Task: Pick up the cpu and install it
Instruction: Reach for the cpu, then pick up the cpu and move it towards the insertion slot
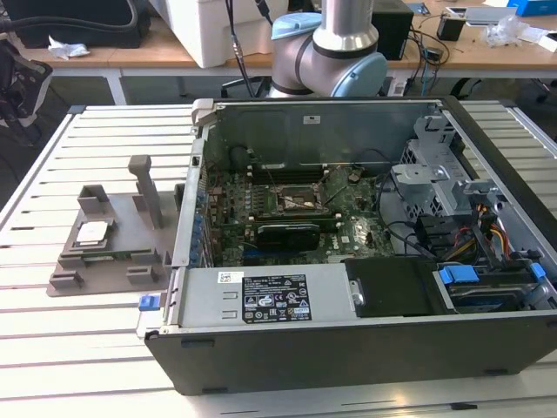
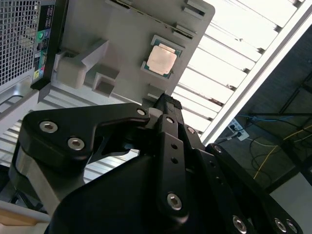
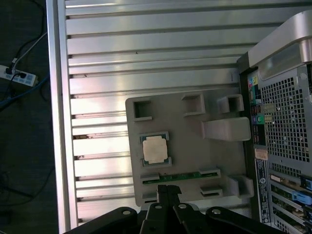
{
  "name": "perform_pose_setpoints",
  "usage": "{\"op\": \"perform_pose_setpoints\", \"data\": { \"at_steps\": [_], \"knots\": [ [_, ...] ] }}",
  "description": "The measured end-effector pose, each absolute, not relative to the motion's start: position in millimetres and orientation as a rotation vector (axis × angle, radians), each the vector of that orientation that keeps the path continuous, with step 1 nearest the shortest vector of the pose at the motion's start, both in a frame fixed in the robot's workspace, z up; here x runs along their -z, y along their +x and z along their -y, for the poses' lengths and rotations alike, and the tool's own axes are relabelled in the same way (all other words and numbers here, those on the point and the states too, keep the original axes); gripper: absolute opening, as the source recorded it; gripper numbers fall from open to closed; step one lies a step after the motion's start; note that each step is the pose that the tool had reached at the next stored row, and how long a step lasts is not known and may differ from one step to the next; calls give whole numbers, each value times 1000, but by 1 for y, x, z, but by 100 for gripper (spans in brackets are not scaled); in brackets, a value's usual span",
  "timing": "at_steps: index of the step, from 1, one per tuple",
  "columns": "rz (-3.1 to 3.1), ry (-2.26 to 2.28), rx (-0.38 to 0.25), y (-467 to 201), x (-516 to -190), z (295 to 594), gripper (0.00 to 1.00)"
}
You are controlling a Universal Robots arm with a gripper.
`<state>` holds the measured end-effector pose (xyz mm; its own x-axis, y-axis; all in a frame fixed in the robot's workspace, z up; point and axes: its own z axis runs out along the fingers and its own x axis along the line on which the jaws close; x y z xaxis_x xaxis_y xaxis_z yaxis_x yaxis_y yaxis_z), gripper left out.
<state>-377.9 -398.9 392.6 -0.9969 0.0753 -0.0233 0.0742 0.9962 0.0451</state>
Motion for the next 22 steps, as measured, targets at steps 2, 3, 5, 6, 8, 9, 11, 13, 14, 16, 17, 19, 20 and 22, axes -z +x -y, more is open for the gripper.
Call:
{"op": "perform_pose_setpoints", "data": {
  "at_steps": [2, 3, 5, 6, 8, 9, 11, 13, 14, 16, 17, 19, 20, 22],
  "knots": [
    [-3114, 117, -69, -378, -393, 399, 11],
    [-3114, 117, -69, -378, -393, 399, 11],
    [-3114, 117, -69, -378, -393, 399, 11],
    [-3114, 117, -69, -378, -393, 399, 11],
    [-3114, 117, -69, -378, -393, 399, 24],
    [-3114, 117, -69, -378, -393, 399, 29],
    [-3114, 117, -69, -378, -393, 399, 42],
    [-3114, 117, -69, -378, -393, 399, 47],
    [-3114, 117, -69, -378, -393, 399, 53],
    [-3114, 117, -69, -378, -393, 399, 60],
    [-3114, 117, -69, -378, -393, 399, 60],
    [-3114, 116, -69, -378, -393, 399, 66],
    [-3114, 115, -66, -378, -393, 399, 66],
    [-3115, 82, -52, -378, -393, 399, 66]
  ]
}}
